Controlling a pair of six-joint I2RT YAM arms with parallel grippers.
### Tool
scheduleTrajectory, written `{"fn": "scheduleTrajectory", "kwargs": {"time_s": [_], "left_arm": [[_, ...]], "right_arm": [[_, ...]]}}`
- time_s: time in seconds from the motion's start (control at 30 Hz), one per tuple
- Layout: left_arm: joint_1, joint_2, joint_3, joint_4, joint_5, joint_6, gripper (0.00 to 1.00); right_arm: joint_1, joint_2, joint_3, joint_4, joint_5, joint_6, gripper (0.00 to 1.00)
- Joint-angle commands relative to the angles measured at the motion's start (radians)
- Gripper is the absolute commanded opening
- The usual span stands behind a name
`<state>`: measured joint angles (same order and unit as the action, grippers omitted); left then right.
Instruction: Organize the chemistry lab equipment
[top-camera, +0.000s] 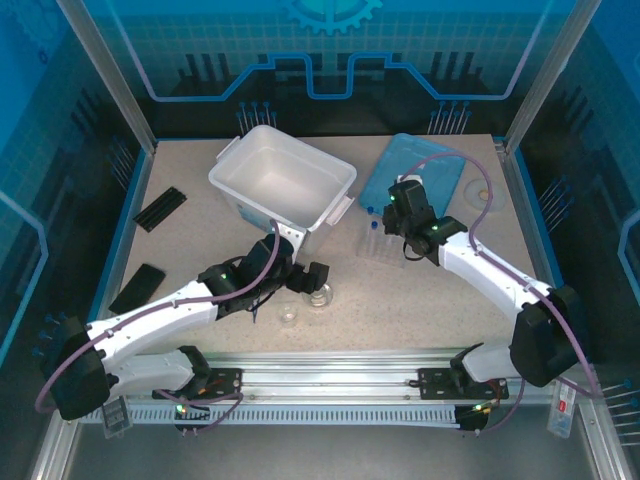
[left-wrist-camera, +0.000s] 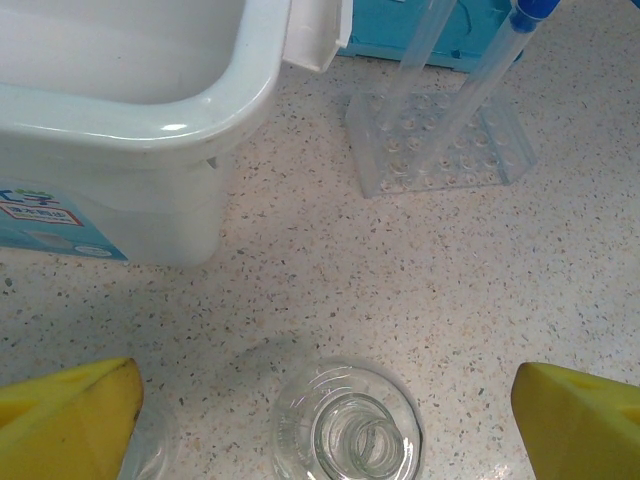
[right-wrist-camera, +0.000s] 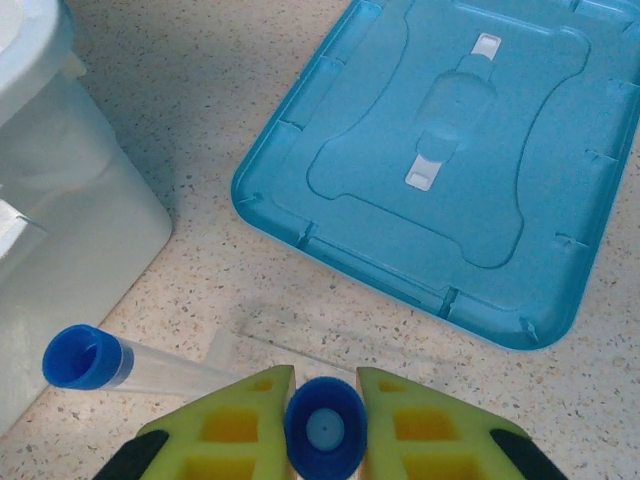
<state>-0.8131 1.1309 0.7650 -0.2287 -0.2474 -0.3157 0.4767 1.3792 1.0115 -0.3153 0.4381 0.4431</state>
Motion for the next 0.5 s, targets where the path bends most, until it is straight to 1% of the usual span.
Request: {"fn": "scheduleTrajectory", "kwargs": {"time_s": [0.0,0.27,0.47], "left_arm": [[0.011,-0.017,-0.01,-0.009,-0.016,-0.006,0.96],[0.012,-0.016,-0.011,-0.008,-0.014,-0.007,0.96],[0.012,-0.008,-0.006,-0.003,-0.01,-0.004,0.96]], "right_arm": [[-0.009,0.013,-0.011,0.025,0.014,-0.004,0.18],[-0.006,0.022,-0.019,0.033,-0.003,-0.007,0.2],[-0.001,0.018,-0.024,0.033,-0.006,-0.009,0.27]]}}
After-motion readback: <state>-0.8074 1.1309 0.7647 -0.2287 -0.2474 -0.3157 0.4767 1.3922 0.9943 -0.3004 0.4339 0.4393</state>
